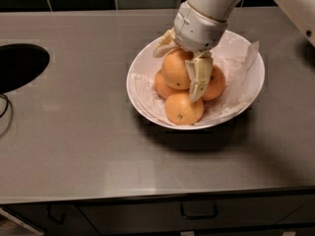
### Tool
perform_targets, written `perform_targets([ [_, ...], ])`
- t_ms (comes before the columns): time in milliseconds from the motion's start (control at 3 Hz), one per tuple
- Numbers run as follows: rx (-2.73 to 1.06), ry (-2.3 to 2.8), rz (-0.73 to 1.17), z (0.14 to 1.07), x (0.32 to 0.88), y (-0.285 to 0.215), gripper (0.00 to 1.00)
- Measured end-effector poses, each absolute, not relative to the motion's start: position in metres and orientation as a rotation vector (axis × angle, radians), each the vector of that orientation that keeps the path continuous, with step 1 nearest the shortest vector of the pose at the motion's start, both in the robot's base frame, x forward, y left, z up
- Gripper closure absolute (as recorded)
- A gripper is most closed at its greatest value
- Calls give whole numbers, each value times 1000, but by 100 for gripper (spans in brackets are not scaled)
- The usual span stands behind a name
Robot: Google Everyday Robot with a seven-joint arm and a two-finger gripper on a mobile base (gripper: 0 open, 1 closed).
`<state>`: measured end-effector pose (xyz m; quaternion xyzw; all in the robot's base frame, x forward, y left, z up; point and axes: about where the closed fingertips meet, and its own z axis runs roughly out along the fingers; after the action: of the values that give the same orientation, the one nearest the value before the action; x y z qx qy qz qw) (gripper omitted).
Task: Pick orange from white bowl
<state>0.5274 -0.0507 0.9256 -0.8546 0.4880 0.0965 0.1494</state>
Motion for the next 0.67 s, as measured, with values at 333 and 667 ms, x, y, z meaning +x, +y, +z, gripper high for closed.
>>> perform_targets([
  [333, -2464, 1396, 283, 919, 528, -53, 20],
  [667, -2466, 1396, 285, 921, 528, -54, 21],
])
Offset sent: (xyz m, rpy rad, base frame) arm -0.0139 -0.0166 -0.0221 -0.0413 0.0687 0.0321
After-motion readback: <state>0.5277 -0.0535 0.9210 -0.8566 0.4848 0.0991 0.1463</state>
